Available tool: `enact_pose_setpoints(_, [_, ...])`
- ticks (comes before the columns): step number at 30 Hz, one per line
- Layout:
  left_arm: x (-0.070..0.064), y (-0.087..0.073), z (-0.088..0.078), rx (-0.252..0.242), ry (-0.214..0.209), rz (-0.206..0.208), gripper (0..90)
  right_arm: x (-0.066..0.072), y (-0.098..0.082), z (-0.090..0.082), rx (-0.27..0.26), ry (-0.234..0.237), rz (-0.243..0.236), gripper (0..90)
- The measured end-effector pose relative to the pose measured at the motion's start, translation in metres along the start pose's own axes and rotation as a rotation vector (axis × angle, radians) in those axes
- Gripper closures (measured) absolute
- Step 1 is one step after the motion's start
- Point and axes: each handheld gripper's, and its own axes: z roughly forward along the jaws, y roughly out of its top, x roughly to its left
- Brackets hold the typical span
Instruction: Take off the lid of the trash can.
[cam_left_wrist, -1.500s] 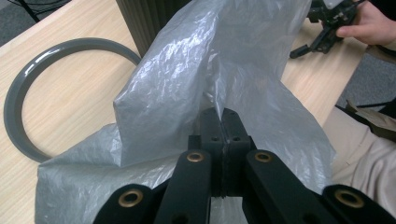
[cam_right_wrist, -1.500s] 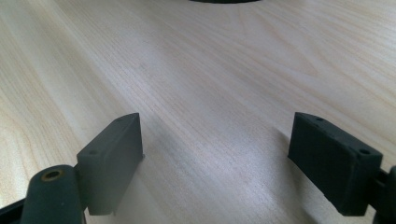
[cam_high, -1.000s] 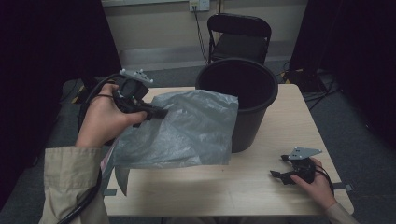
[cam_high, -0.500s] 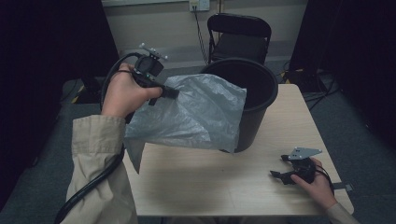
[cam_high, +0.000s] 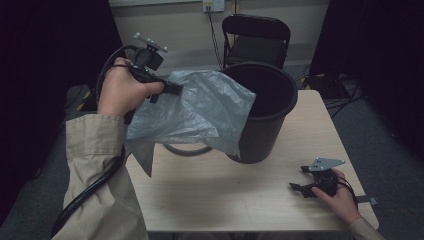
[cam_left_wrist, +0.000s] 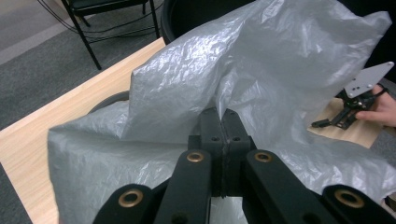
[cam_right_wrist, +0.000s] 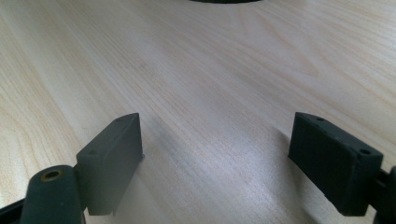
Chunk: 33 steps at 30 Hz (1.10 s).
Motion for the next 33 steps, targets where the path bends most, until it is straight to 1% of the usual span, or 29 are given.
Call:
enact_pose_setpoints(5, [-0.004, -0.003, -0.004, 0.006, -0.008, 0.010, 90.0, 0.000, 0.000, 0.000, -0.001, 0.000, -0.003, 16.4])
enact_pose_setpoints(9, [-0.006, -0.005, -0.005, 0.005, -0.031, 0.012, 90.0, 0.000, 0.000, 0.000, -0.001, -0.002, -0.004, 16.4])
enact_pose_setpoints(14, [-0.006, -0.006, -0.007, 0.003, -0.029, 0.010, 90.0, 0.000, 0.000, 0.000, -0.002, -0.002, -0.002, 16.4])
enact_pose_setpoints(17, [-0.004, -0.007, -0.004, 0.001, -0.031, 0.004, 90.0, 0.001, 0.000, 0.000, -0.002, -0.005, -0.001, 16.1])
enact_pose_setpoints(19, [-0.003, -0.008, 0.000, 0.012, -0.031, 0.004, 90.0, 0.000, 0.000, 0.000, -0.001, -0.002, 0.004, 16.1])
enact_pose_setpoints(20, [-0.003, -0.008, 0.002, 0.013, -0.029, 0.002, 90.0, 0.001, 0.001, 0.000, 0.004, -0.003, 0.006, 15.9])
enact_pose_setpoints(22, [-0.002, -0.009, 0.006, 0.017, -0.033, -0.003, 90.0, 0.001, 0.003, 0.000, 0.029, -0.003, -0.005, 15.3])
enact_pose_setpoints(24, [-0.001, -0.009, 0.008, 0.021, -0.040, 0.000, 90.0, 0.002, 0.006, 0.000, 0.044, 0.022, 0.000, 15.4])
enact_pose_setpoints(26, [-0.001, -0.008, 0.010, 0.024, -0.037, 0.000, 90.0, 0.004, 0.010, -0.001, 0.050, 0.039, -0.009, 15.4])
enact_pose_setpoints(28, [-0.002, -0.007, 0.012, 0.024, -0.037, 0.002, 90.0, 0.007, 0.018, -0.002, 0.056, 0.050, -0.030, 15.2])
enact_pose_setpoints(30, [-0.002, -0.007, 0.013, 0.025, -0.043, 0.004, 90.0, 0.011, 0.029, -0.005, 0.045, 0.065, -0.065, 15.0])
enact_pose_setpoints(33, [-0.003, -0.007, 0.015, 0.030, -0.044, 0.003, 90.0, 0.019, 0.049, -0.011, 0.034, 0.117, -0.107, 14.4])
